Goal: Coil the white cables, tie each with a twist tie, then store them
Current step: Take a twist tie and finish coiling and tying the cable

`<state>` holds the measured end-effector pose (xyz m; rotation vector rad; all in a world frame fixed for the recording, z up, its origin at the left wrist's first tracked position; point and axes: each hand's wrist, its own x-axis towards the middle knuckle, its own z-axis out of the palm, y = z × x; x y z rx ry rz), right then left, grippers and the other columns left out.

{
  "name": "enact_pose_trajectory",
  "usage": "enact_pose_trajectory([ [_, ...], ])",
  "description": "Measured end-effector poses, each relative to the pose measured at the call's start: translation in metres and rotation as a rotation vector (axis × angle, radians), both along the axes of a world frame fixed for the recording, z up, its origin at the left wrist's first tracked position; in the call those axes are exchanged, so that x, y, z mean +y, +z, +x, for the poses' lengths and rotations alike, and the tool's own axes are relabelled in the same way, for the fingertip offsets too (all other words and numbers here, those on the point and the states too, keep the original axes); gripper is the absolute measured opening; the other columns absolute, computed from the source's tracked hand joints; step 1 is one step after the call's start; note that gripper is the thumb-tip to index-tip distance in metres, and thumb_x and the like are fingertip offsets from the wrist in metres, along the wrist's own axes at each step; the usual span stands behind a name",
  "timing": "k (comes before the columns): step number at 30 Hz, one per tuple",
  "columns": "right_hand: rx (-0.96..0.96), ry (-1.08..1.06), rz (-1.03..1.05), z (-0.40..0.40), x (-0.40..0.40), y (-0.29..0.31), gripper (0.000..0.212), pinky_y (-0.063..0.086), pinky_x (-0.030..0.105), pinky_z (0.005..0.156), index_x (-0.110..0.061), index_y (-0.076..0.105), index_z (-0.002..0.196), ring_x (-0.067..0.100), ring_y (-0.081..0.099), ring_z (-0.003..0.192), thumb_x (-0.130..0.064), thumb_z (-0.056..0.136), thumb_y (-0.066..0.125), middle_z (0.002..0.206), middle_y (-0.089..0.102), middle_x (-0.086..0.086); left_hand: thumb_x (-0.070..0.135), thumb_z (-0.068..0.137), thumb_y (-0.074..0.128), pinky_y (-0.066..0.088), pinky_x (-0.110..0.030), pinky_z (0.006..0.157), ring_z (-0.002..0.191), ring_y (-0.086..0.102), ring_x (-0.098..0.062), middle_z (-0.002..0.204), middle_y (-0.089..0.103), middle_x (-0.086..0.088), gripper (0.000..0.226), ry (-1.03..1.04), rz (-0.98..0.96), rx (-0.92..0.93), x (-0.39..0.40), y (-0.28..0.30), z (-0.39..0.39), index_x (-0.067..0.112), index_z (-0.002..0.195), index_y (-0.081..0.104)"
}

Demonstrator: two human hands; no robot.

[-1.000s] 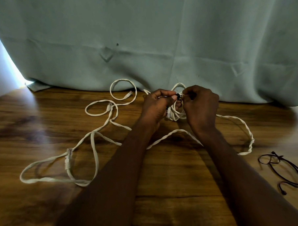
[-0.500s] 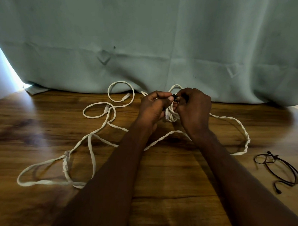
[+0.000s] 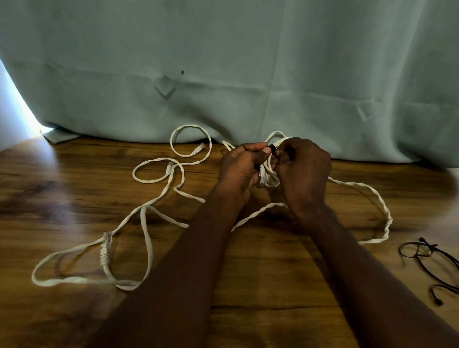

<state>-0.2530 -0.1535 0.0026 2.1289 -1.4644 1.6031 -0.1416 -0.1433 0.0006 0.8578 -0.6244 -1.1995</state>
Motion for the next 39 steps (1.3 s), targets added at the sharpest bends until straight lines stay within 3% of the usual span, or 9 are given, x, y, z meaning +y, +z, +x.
enact_pose_trajectory([
  [7, 0.021, -0.035, 0.045, -0.0033, -0.0056, -0.0037, 0.008, 0.044, 0.036, 0.067, -0.012, 0.074, 0.089, 0.026, 0.061, 0.08, -0.01, 0.081, 0.072, 0.084, 0.068, 0.008, -0.008, 0.093, 0.065, 0.062, -0.029, 0.062, 0.069, 0.076, -0.019, 0.083, 0.077, -0.013, 0.016, -0.044, -0.024, -0.059, 0.0069, 0.0004, -0.003, -0.003, 0.108, 0.07],
  [11, 0.07, -0.03, 0.031, -0.0046, -0.006, -0.004, 0.011, 0.029, 0.03, 0.067, -0.012, 0.074, 0.09, 0.028, 0.058, 0.082, -0.007, 0.082, 0.07, 0.087, 0.065, 0.009, -0.008, 0.093, 0.066, 0.062, -0.03, 0.063, 0.071, 0.077, -0.019, 0.082, 0.078, -0.01, 0.015, -0.043, -0.035, -0.11, 0.0089, -0.0003, -0.0021, -0.001, 0.105, 0.071],
  [14, 0.01, 0.02, -0.009, -0.0025, -0.0039, -0.0029, 0.014, 0.041, 0.034, 0.067, -0.014, 0.074, 0.092, 0.027, 0.063, 0.083, -0.013, 0.084, 0.062, 0.089, 0.07, 0.007, -0.009, 0.093, 0.065, 0.062, -0.03, 0.063, 0.07, 0.076, -0.02, 0.082, 0.077, -0.013, 0.014, -0.024, -0.048, -0.096, 0.0095, 0.0017, -0.0022, -0.001, 0.103, 0.071],
  [18, -0.118, -0.005, -0.011, -0.0009, -0.0033, -0.0002, 0.016, 0.055, 0.039, 0.083, -0.013, 0.077, 0.103, 0.023, 0.07, 0.09, -0.012, 0.091, 0.067, 0.097, 0.077, 0.005, -0.008, 0.092, 0.067, 0.065, -0.038, 0.075, 0.079, 0.077, -0.027, 0.096, 0.077, -0.022, 0.014, 0.022, -0.058, -0.043, 0.004, -0.0003, -0.0039, 0.002, 0.1, 0.072],
  [23, -0.084, -0.06, 0.032, -0.0023, -0.0094, -0.0023, 0.012, 0.054, 0.04, 0.082, -0.015, 0.079, 0.098, 0.024, 0.068, 0.088, -0.017, 0.092, 0.068, 0.093, 0.076, 0.003, -0.007, 0.092, 0.068, 0.065, -0.036, 0.076, 0.084, 0.076, -0.026, 0.104, 0.077, -0.022, 0.015, 0.032, -0.048, -0.029, 0.0019, -0.0018, -0.0051, 0.005, 0.098, 0.073],
  [29, -0.076, -0.068, 0.033, 0.003, -0.0039, -0.0036, 0.016, 0.039, 0.027, 0.077, -0.017, 0.077, 0.1, 0.023, 0.063, 0.095, -0.024, 0.092, 0.066, 0.1, 0.074, 0.003, -0.006, 0.092, 0.067, 0.062, -0.028, 0.064, 0.074, 0.074, -0.017, 0.09, 0.077, -0.011, 0.014, 0.033, -0.023, 0.011, 0.0016, -0.0008, -0.005, 0.006, 0.098, 0.073],
  [35, -0.067, -0.104, 0.03, 0.0007, -0.0035, -0.0025, 0.014, 0.044, 0.035, 0.078, -0.019, 0.075, 0.094, 0.025, 0.059, 0.095, -0.027, 0.089, 0.064, 0.096, 0.071, 0.002, -0.004, 0.095, 0.065, 0.062, -0.029, 0.066, 0.08, 0.073, -0.019, 0.094, 0.076, -0.01, 0.015, -0.005, -0.026, -0.003, 0.0022, -0.0014, -0.0069, 0.007, 0.099, 0.073],
  [39, 0.05, -0.061, 0.013, -0.0053, -0.0055, -0.0031, 0.013, 0.046, 0.041, 0.077, -0.015, 0.073, 0.095, 0.027, 0.057, 0.094, -0.025, 0.09, 0.066, 0.097, 0.067, 0.005, -0.003, 0.096, 0.063, 0.063, -0.032, 0.072, 0.087, 0.072, -0.022, 0.104, 0.075, -0.015, 0.015, 0.007, -0.022, -0.036, 0.0015, -0.0027, -0.0071, 0.005, 0.103, 0.073],
])
